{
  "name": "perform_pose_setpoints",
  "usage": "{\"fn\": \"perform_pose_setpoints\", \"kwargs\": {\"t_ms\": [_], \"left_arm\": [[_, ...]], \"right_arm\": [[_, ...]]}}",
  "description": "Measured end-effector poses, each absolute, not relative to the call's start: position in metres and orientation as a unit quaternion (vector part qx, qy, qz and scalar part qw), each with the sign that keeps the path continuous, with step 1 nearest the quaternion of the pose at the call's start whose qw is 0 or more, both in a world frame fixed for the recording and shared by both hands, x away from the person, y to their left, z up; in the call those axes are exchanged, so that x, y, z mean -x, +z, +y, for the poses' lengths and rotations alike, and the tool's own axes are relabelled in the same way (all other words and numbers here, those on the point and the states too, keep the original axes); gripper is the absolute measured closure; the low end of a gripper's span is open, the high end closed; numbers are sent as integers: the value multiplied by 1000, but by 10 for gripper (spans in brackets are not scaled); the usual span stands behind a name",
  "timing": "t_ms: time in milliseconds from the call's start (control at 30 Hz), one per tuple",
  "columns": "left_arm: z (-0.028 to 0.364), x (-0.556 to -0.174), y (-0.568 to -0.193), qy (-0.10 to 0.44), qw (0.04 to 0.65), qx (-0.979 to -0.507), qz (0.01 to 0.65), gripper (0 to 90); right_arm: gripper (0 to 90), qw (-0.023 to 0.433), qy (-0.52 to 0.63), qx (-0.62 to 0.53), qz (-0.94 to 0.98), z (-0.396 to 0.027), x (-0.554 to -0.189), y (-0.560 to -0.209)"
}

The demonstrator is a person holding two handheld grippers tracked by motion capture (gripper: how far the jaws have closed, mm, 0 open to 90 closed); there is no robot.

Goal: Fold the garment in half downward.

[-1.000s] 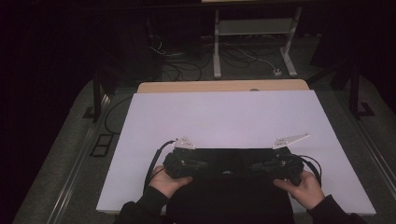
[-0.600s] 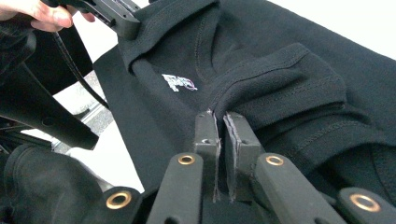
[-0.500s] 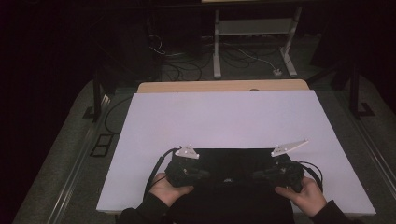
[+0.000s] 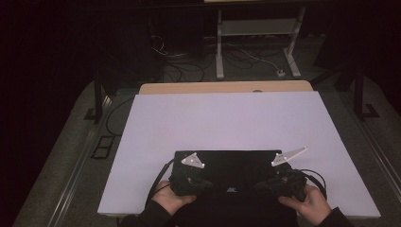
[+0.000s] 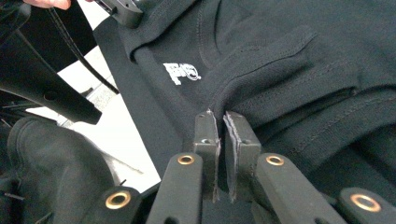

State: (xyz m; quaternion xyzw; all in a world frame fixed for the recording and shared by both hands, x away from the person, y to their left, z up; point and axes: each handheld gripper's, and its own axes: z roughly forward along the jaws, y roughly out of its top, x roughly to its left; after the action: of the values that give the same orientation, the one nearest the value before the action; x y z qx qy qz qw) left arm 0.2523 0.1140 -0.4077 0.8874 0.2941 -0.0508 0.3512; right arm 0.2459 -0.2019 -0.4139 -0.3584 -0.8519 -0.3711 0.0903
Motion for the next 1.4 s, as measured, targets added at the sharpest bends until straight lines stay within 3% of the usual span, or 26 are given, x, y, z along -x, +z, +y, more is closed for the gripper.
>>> {"fn": "perform_pose_setpoints", "kwargs": {"t_ms": [700,867,1000,1100,1267,1400], "left_arm": [[114,-246,-416,-70,322,-898,290,837],[115,-244,-415,-70,321,-900,288,789],[117,-243,-414,-67,317,-901,288,696],[118,-242,-413,-65,315,-903,285,676],[120,-240,-408,-56,316,-903,285,528],[123,-243,-405,-52,316,-900,294,437]], "right_arm": [[809,108,-341,358,-862,-198,-237,-420],[786,110,-340,357,-863,-199,-235,-419],[756,108,-341,360,-862,-202,-234,-418],[662,106,-342,366,-859,-203,-233,-416],[548,92,-341,373,-858,-207,-231,-412],[383,74,-338,374,-861,-209,-229,-405]]}}
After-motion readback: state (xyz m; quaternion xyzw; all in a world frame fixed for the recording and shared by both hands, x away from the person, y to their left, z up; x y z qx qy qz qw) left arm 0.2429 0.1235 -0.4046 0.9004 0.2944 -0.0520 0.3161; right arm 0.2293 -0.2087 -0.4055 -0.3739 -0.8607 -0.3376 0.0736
